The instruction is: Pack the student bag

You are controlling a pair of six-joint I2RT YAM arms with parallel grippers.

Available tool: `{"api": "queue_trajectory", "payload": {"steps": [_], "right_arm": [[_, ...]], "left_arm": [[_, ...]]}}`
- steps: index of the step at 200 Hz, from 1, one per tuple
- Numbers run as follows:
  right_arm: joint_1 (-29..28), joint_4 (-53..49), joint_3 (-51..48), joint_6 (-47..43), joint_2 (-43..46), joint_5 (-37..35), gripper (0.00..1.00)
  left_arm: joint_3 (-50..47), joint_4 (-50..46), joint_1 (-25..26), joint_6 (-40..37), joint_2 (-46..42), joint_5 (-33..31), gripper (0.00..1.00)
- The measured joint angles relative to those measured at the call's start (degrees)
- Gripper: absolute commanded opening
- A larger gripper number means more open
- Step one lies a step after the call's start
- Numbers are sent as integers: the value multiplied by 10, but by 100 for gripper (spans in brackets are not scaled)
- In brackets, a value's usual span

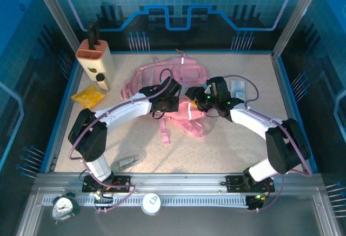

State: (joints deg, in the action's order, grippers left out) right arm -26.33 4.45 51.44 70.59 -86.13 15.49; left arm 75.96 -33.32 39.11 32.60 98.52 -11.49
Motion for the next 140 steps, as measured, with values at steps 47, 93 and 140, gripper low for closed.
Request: {"api": "queue_trajectory", "payload": {"steps": [47, 93, 140], "right_arm": [[-7, 24, 8, 34, -49, 14, 59], [-21, 19, -11, 40, -10, -8, 66], [-33, 32, -43, 63, 5, -8, 68]], "left_arm": [[6, -20, -1, -2, 4, 0, 0], [16, -33, -2, -12, 13, -3, 0], [18, -34, -2, -13, 15, -5, 0]]}}
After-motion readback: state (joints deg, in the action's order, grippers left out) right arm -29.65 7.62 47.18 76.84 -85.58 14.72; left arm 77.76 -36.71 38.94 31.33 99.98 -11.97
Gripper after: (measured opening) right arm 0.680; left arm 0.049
